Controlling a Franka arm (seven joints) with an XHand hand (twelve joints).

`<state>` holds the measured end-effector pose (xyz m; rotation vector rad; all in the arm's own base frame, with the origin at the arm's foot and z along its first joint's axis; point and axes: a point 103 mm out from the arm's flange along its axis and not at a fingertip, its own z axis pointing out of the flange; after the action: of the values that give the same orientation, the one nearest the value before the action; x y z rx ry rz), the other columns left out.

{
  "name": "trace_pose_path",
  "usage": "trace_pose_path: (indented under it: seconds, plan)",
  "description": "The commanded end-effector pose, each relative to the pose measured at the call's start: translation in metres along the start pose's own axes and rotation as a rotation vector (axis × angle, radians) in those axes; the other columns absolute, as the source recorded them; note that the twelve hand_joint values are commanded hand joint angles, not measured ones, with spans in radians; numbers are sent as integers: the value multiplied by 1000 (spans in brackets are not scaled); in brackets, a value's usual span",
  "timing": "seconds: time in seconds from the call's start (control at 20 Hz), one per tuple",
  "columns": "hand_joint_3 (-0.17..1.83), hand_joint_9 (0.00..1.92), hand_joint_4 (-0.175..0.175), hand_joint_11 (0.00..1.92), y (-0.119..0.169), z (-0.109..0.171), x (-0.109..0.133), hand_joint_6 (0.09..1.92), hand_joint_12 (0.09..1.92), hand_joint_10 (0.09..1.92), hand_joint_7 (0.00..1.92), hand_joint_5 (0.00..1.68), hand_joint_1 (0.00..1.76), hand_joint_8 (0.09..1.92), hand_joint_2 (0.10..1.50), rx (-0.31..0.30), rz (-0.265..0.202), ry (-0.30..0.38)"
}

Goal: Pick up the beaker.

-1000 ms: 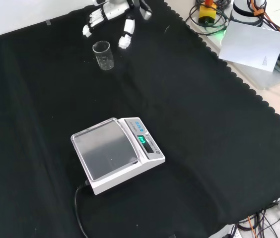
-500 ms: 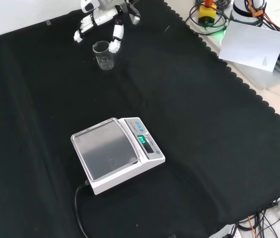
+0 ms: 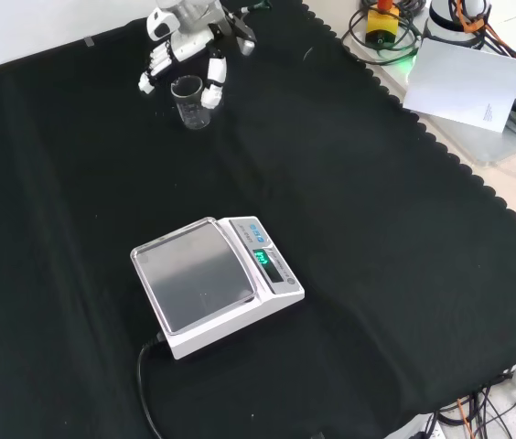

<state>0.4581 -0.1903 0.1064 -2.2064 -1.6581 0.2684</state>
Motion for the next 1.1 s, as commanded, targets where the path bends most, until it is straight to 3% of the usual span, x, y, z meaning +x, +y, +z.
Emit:
trace_pose_path:
  seconds: [0.05, 0.3, 0.5, 0.6, 0.75, 0.9, 1.1]
  plan:
    - [274, 121, 60, 0, 6, 9, 7, 87, 1168, 828, 2, 97, 718, 525, 696, -1, 11, -23]
    - [480, 353, 56, 40, 8, 10, 8, 87, 1429, 798, 141, 285, 810, 682, 669, -39, 54, -48]
    - [709, 683, 55, 430, 11, 12, 12, 150, 1372, 807, 399, 493, 924, 819, 635, -59, 63, -66]
    - [762, 807, 60, 612, 12, 12, 15, 505, 1305, 841, 509, 515, 960, 891, 632, -74, 65, -68]
    - [783, 1001, 28, 973, 13, 13, 21, 980, 1144, 982, 673, 630, 1043, 1098, 666, -94, 59, -64]
    - [436, 1081, -18, 1172, 14, 9, 27, 1153, 1024, 1099, 751, 855, 1071, 1265, 923, -102, 45, -71]
    - [323, 1104, -74, 1244, 11, -9, 30, 1164, 979, 1144, 777, 906, 1097, 1321, 993, -142, 36, -65]
